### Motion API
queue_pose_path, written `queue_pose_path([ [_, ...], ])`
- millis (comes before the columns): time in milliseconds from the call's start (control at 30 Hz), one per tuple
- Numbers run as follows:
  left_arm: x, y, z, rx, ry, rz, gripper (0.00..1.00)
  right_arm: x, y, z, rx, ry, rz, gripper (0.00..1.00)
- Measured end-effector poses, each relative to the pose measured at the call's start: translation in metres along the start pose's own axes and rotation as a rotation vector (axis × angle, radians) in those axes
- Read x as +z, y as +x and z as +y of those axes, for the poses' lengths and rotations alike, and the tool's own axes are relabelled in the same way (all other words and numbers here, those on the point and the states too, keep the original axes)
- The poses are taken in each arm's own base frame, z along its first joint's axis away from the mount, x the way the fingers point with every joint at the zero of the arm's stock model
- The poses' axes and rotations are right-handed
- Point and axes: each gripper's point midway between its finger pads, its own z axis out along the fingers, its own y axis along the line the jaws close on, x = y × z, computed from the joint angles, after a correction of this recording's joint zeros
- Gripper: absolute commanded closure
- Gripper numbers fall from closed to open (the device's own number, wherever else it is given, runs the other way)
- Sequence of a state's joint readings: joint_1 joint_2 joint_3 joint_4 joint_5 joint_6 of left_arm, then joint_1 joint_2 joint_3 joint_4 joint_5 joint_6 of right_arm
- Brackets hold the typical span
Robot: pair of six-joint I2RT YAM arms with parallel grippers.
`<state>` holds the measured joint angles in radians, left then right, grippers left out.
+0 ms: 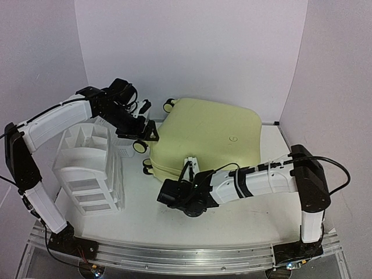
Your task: Open, take out, and arrange the luggage
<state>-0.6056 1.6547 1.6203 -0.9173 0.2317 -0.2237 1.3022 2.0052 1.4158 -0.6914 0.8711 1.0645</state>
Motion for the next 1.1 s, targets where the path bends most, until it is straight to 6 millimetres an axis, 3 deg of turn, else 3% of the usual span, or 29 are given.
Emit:
queue_pose_path([
  [233, -0.002, 0.000, 0.004, 0.001, -0.023, -0.010, 0.02, 0.004, -0.004, -0.003, 0.056, 0.059, -0.040, 0.69],
  [367, -0.001, 0.001, 0.008, -0.001, -0.044, -0.009, 0.01, 0.001, -0.008, -0.011, 0.058, 0.114, -0.047, 0.82],
  [600, -0.006, -0.002, 0.011, 0.002, -0.068, -0.026, 0.01, 0.000, -0.005, -0.026, 0.037, 0.151, -0.040, 0.87],
  [800, -0.008, -0.003, 0.011, 0.003, -0.070, -0.033, 0.01, -0.002, -0.003, -0.031, -0.033, 0.149, -0.004, 1.00],
  [1100, -0.008, -0.002, 0.011, 0.003, -0.070, -0.033, 0.01, -0.001, 0.001, -0.029, -0.151, 0.073, 0.052, 1.00],
])
